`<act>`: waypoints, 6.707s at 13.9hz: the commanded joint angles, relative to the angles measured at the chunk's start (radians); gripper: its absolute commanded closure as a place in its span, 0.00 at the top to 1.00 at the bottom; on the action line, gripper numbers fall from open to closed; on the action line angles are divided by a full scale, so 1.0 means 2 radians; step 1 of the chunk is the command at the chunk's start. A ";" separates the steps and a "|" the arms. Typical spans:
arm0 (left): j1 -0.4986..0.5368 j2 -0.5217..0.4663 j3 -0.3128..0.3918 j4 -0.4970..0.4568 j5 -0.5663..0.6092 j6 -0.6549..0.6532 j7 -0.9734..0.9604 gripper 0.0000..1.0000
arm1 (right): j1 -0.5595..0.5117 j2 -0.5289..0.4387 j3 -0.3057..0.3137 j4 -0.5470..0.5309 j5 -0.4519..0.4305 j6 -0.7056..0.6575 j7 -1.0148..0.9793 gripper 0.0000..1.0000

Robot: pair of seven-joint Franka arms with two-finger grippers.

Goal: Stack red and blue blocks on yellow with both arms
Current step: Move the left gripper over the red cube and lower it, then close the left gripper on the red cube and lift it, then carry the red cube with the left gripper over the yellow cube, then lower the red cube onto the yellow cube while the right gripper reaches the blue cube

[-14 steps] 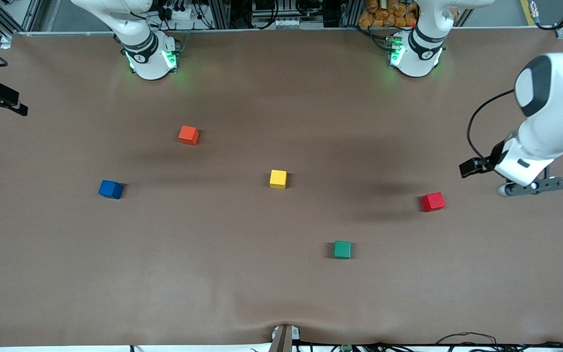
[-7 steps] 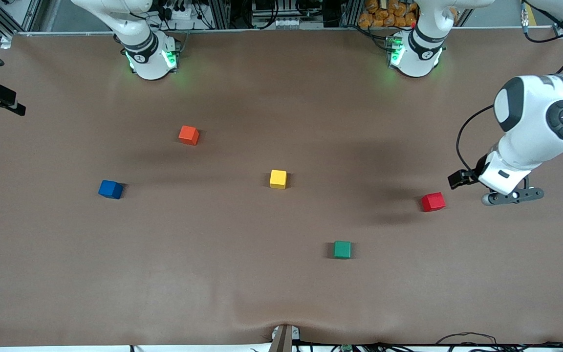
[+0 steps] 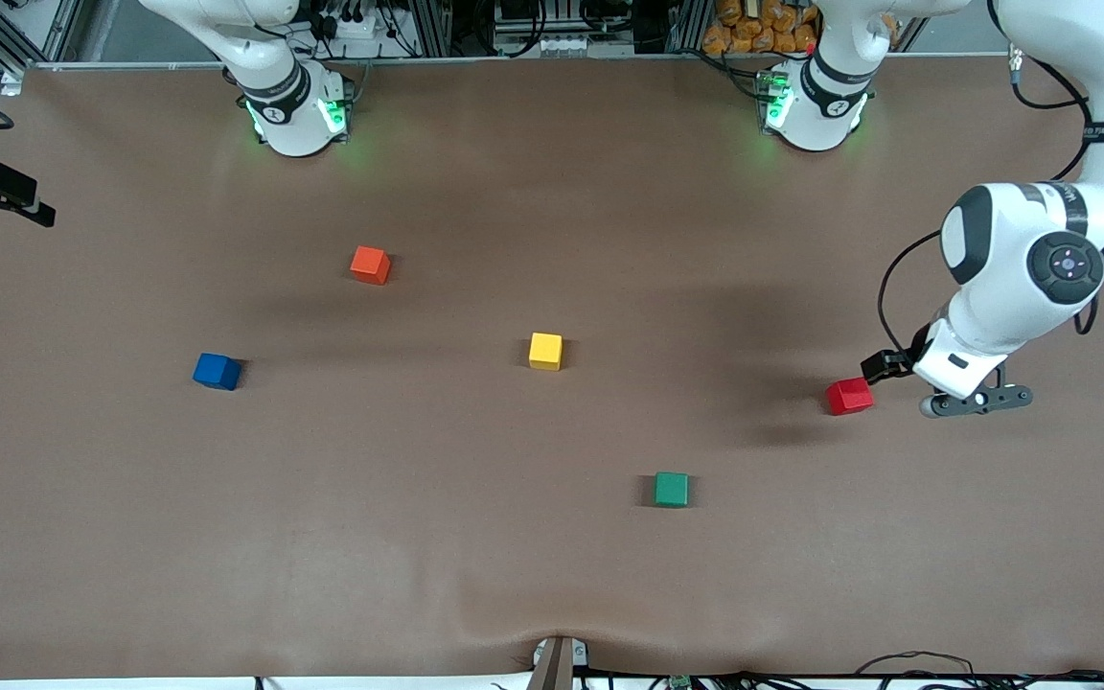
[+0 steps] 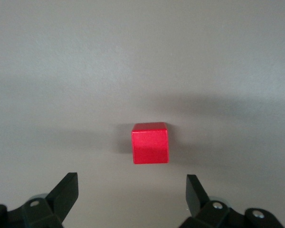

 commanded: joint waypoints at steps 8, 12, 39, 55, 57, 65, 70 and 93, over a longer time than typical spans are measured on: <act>-0.011 0.064 -0.003 0.027 -0.008 0.011 -0.015 1.00 | -0.006 0.016 0.005 0.020 0.002 -0.004 -0.004 1.00; -0.010 0.081 -0.003 0.036 -0.009 0.011 -0.016 0.99 | 0.000 0.016 0.007 0.023 -0.015 -0.005 -0.004 1.00; -0.007 0.062 -0.017 0.041 -0.010 0.000 -0.012 0.00 | 0.011 0.018 0.004 0.026 -0.032 -0.014 -0.003 1.00; -0.012 0.020 -0.150 0.102 -0.008 -0.097 -0.016 0.00 | 0.009 0.019 0.004 0.025 -0.031 -0.014 -0.002 1.00; -0.013 0.022 -0.169 0.112 -0.007 -0.097 -0.016 0.00 | 0.008 0.019 0.004 0.025 -0.031 -0.014 -0.002 1.00; -0.098 0.087 -0.178 0.192 -0.007 -0.099 -0.078 0.00 | 0.008 0.019 0.004 0.024 -0.031 -0.014 -0.002 1.00; -0.148 0.137 -0.178 0.243 -0.007 -0.102 -0.153 0.00 | 0.007 0.019 0.004 0.024 -0.031 -0.014 -0.003 1.00; -0.318 0.256 -0.072 0.375 -0.009 -0.130 -0.291 0.00 | 0.007 0.024 0.004 0.025 -0.031 -0.013 -0.002 1.00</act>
